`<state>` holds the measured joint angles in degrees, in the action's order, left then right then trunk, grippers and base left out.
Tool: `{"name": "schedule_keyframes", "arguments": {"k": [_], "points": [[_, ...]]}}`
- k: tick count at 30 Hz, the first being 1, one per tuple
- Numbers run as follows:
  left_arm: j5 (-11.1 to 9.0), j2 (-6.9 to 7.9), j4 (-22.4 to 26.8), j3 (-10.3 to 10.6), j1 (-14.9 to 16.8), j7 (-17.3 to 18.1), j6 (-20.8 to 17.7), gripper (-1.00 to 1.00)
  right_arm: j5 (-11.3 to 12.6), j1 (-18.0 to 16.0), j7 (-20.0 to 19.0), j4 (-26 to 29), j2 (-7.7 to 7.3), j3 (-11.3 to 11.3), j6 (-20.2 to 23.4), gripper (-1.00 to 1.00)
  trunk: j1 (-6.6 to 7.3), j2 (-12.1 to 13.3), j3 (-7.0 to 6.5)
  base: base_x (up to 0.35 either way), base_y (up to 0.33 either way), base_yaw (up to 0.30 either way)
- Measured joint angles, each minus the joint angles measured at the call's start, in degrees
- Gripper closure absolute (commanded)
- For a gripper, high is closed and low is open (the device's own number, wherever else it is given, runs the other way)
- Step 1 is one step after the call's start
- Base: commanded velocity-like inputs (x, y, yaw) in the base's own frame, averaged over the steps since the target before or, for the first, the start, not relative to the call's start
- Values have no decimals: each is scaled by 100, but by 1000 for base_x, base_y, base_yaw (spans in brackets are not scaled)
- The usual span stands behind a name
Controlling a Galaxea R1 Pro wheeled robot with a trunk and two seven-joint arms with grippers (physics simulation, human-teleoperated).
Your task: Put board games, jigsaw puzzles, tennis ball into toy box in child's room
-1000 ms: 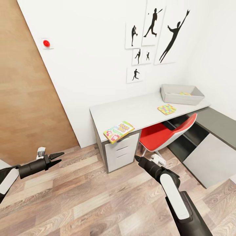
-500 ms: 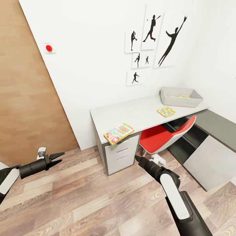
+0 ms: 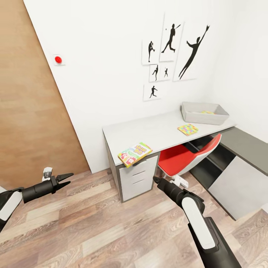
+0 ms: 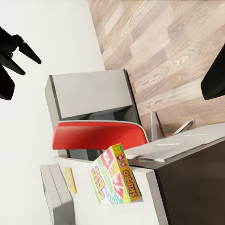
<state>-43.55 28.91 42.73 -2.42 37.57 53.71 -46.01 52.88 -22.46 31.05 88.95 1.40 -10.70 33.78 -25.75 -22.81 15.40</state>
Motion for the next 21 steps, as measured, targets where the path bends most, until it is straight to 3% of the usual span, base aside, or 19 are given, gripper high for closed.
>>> {"name": "schedule_keyframes", "arguments": {"k": [21], "points": [[0, -8, 0, 14, 0, 3, -6, -100, 0, 2, 0, 0, 0, 0, 0, -100, 0, 0, -201, 0, 0, 0]]}}
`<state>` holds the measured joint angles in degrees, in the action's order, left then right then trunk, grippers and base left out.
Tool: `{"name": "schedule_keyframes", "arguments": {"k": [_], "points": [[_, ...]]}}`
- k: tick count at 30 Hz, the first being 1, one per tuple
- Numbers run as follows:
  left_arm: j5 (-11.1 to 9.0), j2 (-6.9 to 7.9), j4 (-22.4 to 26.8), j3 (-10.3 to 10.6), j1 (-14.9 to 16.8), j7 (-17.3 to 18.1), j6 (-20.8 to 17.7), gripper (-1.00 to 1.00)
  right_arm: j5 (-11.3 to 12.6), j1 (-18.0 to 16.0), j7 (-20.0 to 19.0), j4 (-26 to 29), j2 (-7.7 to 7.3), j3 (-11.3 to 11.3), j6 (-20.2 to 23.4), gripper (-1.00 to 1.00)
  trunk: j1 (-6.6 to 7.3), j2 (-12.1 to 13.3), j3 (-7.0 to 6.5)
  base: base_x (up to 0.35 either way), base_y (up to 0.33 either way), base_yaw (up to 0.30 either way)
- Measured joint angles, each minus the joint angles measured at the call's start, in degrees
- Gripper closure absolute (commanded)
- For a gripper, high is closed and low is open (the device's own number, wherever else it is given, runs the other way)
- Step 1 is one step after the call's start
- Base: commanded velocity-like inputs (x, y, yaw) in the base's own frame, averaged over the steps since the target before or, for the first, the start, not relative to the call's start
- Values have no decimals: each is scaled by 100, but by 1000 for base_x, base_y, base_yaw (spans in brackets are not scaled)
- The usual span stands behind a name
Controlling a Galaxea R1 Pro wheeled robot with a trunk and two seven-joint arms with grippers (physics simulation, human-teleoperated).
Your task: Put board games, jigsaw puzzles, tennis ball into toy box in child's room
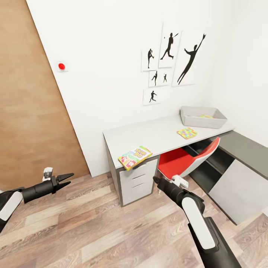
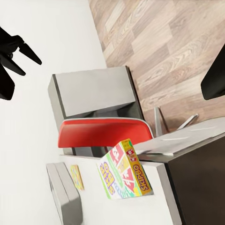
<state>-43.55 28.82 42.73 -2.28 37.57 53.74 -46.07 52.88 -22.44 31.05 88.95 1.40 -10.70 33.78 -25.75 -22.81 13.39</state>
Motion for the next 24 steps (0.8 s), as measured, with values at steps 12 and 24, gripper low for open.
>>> {"name": "schedule_keyframes", "arguments": {"k": [12, 24], "points": [[0, -1, 0, 1, 0, -4, -3, -100, 0, -2, 0, 0, 0, 6, 0, -100, 0, 0, -115, 0, 0, 0], [0, 7, 0, -7, 0, 6, -3, -100, 0, 0, -4, 0, 0, 8, -8, -100, 0, 0, -230, 0, 0, 0]]}}
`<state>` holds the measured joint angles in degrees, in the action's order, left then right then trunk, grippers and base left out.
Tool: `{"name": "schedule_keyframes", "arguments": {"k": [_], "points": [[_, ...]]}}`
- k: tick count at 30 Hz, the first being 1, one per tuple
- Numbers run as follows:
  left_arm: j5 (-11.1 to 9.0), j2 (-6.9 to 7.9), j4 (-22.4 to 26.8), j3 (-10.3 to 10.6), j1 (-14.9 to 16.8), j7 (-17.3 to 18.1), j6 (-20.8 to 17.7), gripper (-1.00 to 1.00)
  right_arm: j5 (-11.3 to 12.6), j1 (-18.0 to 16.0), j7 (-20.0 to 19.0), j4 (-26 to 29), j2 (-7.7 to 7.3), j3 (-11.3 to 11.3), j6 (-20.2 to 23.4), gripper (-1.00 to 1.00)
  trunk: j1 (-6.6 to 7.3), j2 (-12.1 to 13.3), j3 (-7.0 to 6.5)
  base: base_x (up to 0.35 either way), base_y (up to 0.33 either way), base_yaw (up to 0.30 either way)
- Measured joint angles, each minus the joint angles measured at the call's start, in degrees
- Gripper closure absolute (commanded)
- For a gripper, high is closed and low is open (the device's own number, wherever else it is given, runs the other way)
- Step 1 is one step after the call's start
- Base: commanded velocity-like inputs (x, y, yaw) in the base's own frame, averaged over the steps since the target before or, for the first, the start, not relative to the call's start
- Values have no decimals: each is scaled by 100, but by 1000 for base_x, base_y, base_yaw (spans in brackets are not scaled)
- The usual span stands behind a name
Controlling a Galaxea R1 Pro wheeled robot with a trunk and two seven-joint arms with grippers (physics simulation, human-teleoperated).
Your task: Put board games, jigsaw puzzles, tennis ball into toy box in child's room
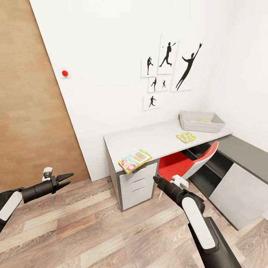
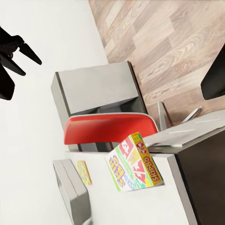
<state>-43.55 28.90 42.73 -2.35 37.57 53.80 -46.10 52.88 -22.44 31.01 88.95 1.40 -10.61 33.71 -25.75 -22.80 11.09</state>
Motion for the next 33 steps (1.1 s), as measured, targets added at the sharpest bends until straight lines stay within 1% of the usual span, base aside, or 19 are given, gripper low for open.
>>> {"name": "schedule_keyframes", "arguments": {"k": [14, 33], "points": [[0, 0, 0, 4, 0, 1, 0, -100, 3, 0, -2, 0, 0, 0, -164, -100, 0, 0, -134, 0, 0, 0], [0, 1, 0, 4, 0, 1, 0, -100, 4, 0, 3, -84, 8, -3, -187, -100, 0, 0, -316, 0, 0, 0]]}}
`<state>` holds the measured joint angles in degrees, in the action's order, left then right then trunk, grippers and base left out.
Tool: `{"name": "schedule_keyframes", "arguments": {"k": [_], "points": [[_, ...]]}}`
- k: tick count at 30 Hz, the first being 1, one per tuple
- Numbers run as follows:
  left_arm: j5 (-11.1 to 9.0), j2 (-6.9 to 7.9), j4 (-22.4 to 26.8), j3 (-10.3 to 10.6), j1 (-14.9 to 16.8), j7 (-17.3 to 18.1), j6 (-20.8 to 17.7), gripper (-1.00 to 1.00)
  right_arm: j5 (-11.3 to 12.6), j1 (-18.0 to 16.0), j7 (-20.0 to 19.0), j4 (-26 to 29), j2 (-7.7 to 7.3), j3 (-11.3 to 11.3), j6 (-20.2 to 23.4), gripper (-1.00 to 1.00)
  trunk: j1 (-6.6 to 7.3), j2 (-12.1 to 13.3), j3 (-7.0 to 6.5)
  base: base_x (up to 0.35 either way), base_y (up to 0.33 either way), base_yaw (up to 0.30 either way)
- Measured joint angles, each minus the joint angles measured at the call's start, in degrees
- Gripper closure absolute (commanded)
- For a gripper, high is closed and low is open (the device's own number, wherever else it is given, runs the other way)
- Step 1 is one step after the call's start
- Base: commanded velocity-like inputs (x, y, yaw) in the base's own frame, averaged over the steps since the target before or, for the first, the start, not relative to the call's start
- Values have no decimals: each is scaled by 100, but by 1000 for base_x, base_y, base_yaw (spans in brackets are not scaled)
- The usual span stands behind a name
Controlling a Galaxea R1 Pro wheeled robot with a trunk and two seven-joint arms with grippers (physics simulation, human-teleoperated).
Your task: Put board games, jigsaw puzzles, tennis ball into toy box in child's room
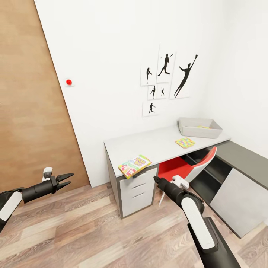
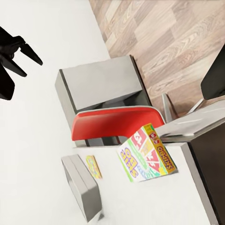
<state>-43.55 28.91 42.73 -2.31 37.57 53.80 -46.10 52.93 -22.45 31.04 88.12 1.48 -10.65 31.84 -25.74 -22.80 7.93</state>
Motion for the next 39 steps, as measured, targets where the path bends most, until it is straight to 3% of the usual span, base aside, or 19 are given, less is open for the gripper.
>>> {"name": "schedule_keyframes", "arguments": {"k": [39], "points": [[0, -3, 1, 8, -1, -8, 0, -100, -2, 1, -1, -46, 18, 3, -9, -100, 0, 1, -369, 0, 0, 11]]}}
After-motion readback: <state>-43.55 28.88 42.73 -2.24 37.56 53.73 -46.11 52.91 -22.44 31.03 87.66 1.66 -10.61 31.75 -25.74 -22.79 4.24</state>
